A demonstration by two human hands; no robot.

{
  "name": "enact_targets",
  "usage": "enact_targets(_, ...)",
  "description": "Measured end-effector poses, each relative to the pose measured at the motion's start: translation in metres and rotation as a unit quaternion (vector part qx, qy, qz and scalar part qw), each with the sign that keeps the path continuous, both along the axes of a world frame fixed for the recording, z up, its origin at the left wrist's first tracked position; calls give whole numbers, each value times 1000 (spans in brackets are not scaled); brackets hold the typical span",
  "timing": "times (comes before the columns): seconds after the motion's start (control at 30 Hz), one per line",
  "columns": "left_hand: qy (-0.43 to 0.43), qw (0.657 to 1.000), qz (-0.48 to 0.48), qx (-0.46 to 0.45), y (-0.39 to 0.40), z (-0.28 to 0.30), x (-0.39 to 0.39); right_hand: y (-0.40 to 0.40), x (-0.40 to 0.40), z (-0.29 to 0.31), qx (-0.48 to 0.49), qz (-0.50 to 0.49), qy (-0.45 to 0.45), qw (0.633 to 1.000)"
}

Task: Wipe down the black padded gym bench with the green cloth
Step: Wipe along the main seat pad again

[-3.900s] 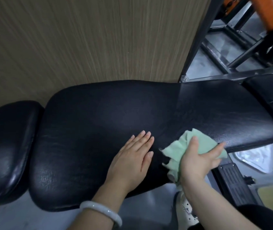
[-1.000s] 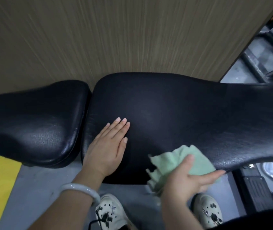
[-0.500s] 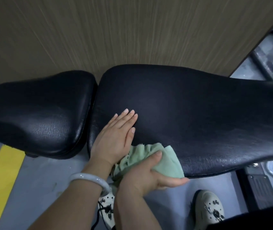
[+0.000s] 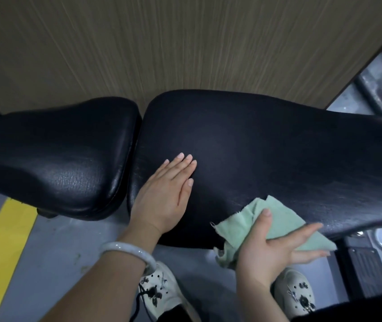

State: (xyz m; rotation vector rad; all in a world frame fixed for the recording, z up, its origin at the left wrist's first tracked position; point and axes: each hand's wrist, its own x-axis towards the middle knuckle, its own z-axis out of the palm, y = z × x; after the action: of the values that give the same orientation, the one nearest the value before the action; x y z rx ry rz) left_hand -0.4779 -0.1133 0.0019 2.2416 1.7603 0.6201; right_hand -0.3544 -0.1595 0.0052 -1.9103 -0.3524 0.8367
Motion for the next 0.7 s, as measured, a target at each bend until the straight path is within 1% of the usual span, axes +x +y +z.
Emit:
enact_targets(0.03,0,1000,1,-1,0,0,0,-15,37,1,-22,24,-118,992)
enact_targets(0.07,-1,1000,2,-1,0,0,1,-16,49,-2,-13,37,-169,985)
enact_targets(0.1,-1,1000,3,-1,0,0,1,-16,63,-11,-13,65,-176,982)
enact_targets(0.13,-1,1000,3,1,0,0,1,-16,59,-12,-16,98,-219,971)
enact_targets(0.17,-2,1000,4,3,-1,0,1,-18,49,-9,-30,106,-255,961)
enact_targets(0.23,-3,1000,4,3,-1,0,2,-21,53,-10,-37,152,-283,946)
enact_targets(0.3,-3,1000,3,2,0,0,2,-22,70,-11,-77,202,-349,912)
enact_targets(0.37,-3,1000,3,4,0,1,2,-22,72,-10,-88,254,-437,858)
enact_targets(0.4,-4,1000,2,4,1,1,2,-21,73,-9,-95,279,-464,835)
enact_targets(0.5,-9,1000,-1,2,2,2,2,-9,72,-7,-99,309,-516,792)
enact_targets(0.57,-14,1000,0,1,3,2,2,-1,60,-4,-90,333,-529,776)
enact_targets(0.63,-17,1000,0,4,4,2,2,8,35,2,-79,371,-527,760)
enact_targets(0.7,-44,999,0,0,4,6,0,16,9,10,-66,417,-497,758)
